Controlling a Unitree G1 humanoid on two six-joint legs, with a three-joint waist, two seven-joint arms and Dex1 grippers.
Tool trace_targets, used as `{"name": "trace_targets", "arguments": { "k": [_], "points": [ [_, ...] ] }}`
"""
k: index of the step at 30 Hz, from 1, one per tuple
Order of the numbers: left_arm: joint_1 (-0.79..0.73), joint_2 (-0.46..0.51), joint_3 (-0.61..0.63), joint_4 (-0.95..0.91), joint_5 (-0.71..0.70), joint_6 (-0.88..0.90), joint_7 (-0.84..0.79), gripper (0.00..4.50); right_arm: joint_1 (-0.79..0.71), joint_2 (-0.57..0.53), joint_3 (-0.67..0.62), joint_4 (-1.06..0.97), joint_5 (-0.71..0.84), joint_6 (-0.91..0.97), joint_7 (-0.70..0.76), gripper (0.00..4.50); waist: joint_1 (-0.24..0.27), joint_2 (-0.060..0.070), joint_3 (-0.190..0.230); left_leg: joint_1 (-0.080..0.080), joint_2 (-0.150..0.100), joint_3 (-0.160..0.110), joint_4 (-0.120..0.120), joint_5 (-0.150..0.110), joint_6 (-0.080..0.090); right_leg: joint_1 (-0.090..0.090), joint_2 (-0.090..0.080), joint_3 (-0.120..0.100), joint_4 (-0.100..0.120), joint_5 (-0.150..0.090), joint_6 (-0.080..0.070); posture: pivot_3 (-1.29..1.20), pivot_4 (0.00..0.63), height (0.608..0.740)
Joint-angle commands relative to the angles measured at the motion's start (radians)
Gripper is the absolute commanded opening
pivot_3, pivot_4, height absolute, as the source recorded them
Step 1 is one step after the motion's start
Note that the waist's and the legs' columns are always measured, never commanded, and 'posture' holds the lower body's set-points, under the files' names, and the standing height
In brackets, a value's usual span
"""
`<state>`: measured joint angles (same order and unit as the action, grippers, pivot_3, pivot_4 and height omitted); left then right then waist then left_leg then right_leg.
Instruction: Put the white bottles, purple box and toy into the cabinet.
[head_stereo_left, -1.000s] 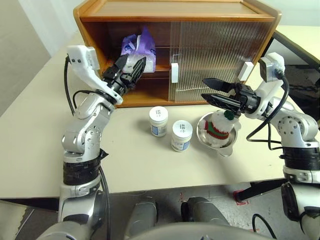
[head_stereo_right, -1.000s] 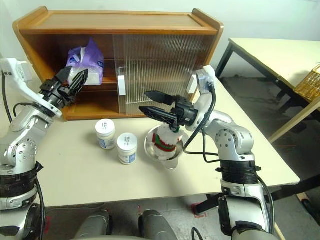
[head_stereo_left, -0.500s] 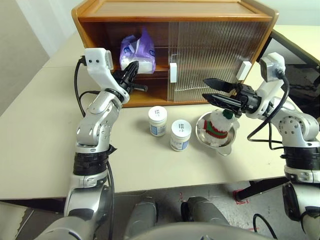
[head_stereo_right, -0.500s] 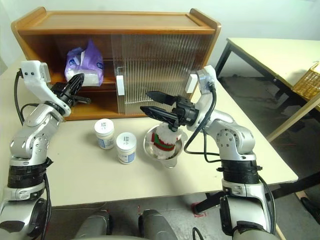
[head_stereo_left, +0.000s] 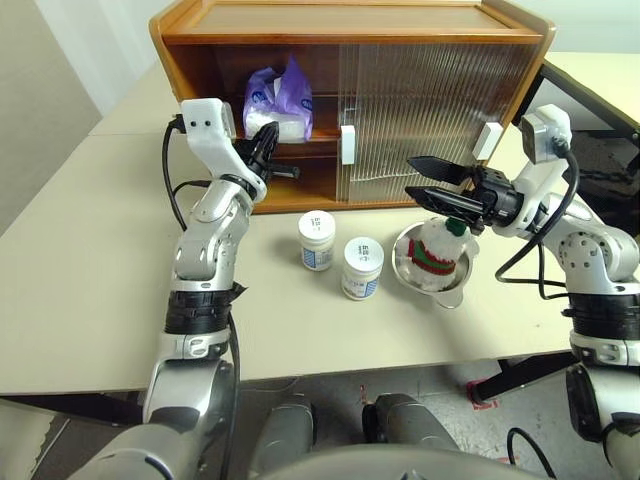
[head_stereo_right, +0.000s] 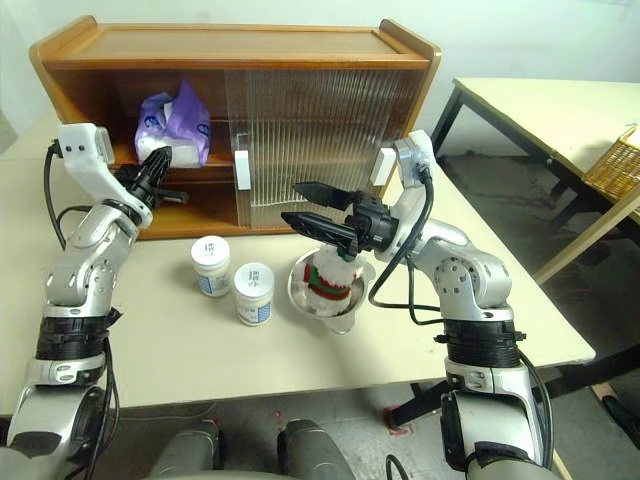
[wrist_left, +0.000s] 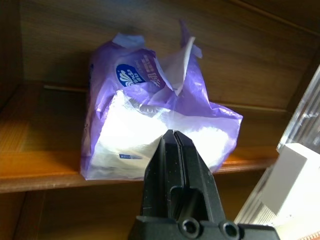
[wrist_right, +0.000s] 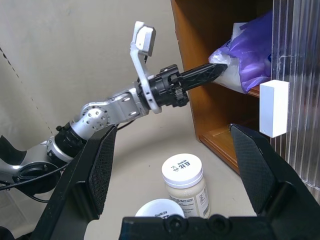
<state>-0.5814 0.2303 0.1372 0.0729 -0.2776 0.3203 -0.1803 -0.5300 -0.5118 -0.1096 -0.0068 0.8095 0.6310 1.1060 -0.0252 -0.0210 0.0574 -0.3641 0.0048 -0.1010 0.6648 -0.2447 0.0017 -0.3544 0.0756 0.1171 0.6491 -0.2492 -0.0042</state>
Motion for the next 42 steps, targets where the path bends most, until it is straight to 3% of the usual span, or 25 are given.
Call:
{"name": "trace_targets", "arguments": {
  "k": [1,13,23,32,42],
  "points": [
    [-0.026,-0.010,0.004,0.080,0.022,-0.046,0.003,0.04,-0.013,-0.003,-0.010,-0.003,-0.006,-0.008,-0.002,4.50,0.000,0.000,0.000,0.000,0.000,0.000,0.000,0.000,0.000,0.000,0.000,0.001,0.000,0.000,0.000,-0.07,0.027,0.740],
    [-0.103,-0.025,0.019,0.263,0.054,-0.199,0.035,0.04,-0.012,-0.004,-0.009,-0.004,-0.004,-0.009,-0.003,4.50,-0.004,0.000,0.000,0.000,-0.002,0.001,0.001,0.001,0.002,0.000,0.000,0.005,0.000,0.002,0.003,-0.07,0.027,0.740],
    [-0.031,-0.032,0.044,-0.018,-0.110,-0.144,-0.078,0.04,-0.009,-0.005,-0.005,-0.002,-0.004,-0.004,-0.002,4.50,-0.005,0.000,0.000,-0.001,-0.003,0.009,0.001,0.001,0.002,-0.001,0.000,0.004,-0.001,0.002,0.004,-0.07,0.031,0.740],
    [0.073,0.037,0.047,-0.164,-0.151,0.035,-0.081,0.04,-0.016,-0.002,0.001,0.006,-0.005,-0.004,0.006,4.50,-0.004,0.000,0.000,-0.001,-0.003,0.009,0.001,0.001,0.002,-0.001,0.001,0.004,-0.001,0.002,0.004,-0.05,0.034,0.740],
    [-0.027,0.003,0.009,0.053,-0.037,-0.023,-0.036,0.04,-0.015,-0.001,0.001,0.003,-0.005,-0.005,0.007,4.50,0.000,0.000,0.000,-0.001,-0.002,0.001,0.002,0.001,0.002,-0.002,-0.002,0.006,-0.001,0.002,0.003,-0.06,0.030,0.740]
  ]
}}
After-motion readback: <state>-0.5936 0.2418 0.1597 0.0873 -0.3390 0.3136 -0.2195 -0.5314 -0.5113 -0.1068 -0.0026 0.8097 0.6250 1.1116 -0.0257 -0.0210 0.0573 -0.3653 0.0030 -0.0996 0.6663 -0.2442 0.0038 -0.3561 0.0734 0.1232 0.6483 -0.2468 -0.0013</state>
